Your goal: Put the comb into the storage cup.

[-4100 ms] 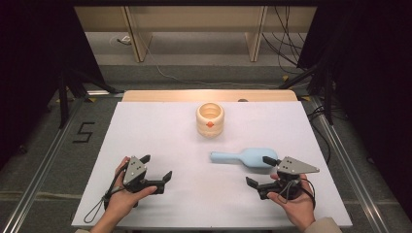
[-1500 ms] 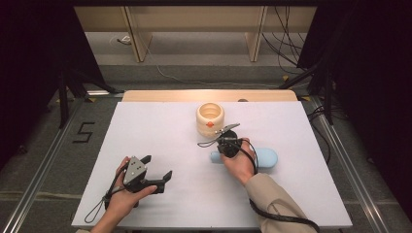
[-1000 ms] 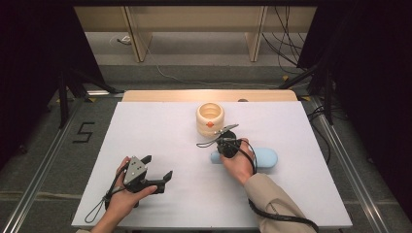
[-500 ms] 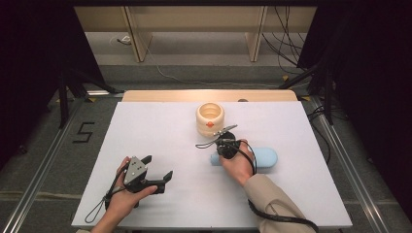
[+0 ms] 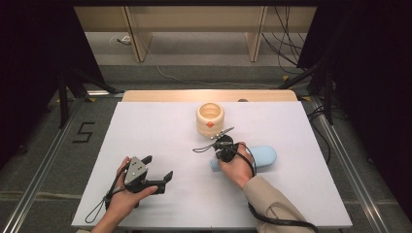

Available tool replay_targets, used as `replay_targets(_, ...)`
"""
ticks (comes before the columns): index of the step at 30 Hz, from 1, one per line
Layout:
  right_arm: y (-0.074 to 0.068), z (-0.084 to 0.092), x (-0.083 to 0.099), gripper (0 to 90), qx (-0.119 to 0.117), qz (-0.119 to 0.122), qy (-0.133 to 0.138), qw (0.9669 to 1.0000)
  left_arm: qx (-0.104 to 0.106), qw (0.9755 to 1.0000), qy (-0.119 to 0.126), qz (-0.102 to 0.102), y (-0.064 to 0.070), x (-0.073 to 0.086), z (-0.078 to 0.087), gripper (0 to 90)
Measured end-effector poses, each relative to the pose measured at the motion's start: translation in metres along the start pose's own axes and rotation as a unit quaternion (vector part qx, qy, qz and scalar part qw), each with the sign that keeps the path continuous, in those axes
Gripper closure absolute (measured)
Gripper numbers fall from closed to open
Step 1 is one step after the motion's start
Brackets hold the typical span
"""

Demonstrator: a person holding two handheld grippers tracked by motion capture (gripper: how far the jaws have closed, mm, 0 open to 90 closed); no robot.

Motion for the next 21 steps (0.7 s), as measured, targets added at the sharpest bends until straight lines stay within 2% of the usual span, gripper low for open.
replay_targets(9,-0.011,0.008,0.013,90.0,-0.014,0.002,-0.029,0.9995,-0.001,1.0000,0.000,-0.001,0.000,0.000,0.000,6.1)
replay_targets(21,-0.025,0.019,0.032,90.0,-0.027,0.013,-0.052,0.9982,0.000,1.0000,-0.001,0.000,0.000,0.000,0.000,6.2)
Point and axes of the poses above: each handheld gripper's, and its own axes: z roughly backward along the jaws, x roughly out of its underside, y roughly to its right, the point moved 9 cm from there along -z, roughly forward along the jaws, and after that the axes turned 9 degrees about -x, right-handed, at the moved point
